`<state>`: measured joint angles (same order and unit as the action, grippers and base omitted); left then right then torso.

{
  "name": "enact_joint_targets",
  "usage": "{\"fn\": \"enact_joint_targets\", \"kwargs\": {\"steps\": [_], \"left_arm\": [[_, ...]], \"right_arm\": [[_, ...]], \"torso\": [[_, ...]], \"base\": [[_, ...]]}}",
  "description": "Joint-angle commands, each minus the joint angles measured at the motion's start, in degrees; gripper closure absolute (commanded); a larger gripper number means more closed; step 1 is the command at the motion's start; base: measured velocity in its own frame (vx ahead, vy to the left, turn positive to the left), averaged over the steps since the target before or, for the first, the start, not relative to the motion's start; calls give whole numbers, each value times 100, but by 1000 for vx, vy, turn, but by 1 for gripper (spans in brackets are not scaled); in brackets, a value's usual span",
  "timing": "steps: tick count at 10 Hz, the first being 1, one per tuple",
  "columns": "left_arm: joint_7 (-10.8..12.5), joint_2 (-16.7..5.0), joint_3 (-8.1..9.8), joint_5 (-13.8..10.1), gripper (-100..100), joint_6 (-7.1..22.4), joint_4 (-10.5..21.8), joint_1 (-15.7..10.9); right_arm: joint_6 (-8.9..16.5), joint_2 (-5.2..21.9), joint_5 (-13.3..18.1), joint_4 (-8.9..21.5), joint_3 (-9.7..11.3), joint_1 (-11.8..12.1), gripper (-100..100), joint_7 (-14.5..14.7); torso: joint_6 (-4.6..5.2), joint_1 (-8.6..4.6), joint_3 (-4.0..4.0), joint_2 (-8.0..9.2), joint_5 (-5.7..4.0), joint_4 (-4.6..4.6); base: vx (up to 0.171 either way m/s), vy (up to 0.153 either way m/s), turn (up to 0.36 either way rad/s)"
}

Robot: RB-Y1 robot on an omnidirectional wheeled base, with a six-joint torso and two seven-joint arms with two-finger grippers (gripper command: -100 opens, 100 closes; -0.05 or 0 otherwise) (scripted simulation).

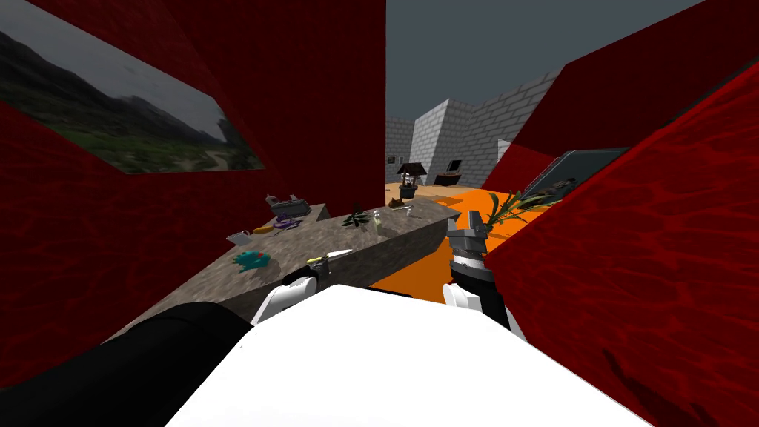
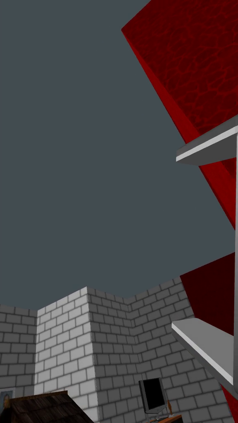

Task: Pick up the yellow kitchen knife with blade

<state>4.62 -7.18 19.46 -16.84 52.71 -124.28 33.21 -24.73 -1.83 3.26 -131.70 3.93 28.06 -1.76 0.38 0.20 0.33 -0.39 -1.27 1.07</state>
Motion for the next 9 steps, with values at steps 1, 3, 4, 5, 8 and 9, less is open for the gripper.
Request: {"fn": "enact_joint_targets", "kwargs": {"steps": [1, 3, 4, 5, 8, 9], "left_arm": [[171, -15, 232, -78, -100, 286, 60, 15], [281, -43, 407, -164, -100, 472, 97, 47], [398, -74, 592, -254, -100, 667, 136, 81], [398, -74, 592, -254, -100, 667, 136, 81], [649, -142, 986, -442, -100, 1085, 221, 155], [649, -142, 986, -442, -100, 1085, 221, 155]], "right_arm": [[0, 0, 0, 0, 0, 0, 0, 0], [0, 0, 0, 0, 0, 0, 0, 0], [0, 0, 0, 0, 0, 1, 0, 0], [0, 0, 0, 0, 0, 0, 0, 0], [0, 0, 0, 0, -1, 1, 0, 0], [0, 0, 0, 0, 0, 0, 0, 0]], "torso": [[0, 0, 0, 0, 0, 0], [1, -4, 3, 4, -1, 1], [-2, -1, -2, -4, 0, 0], [0, 1, -3, -5, 0, -1], [-2, 1, -6, -11, 0, -2], [0, 1, -3, -5, 0, -1]], "base": [[-90, -19, -171], [-66, -21, -136], [-51, -15, -113], [-43, -13, -69], [-51, -18, -125], [-59, -18, -82]]}}
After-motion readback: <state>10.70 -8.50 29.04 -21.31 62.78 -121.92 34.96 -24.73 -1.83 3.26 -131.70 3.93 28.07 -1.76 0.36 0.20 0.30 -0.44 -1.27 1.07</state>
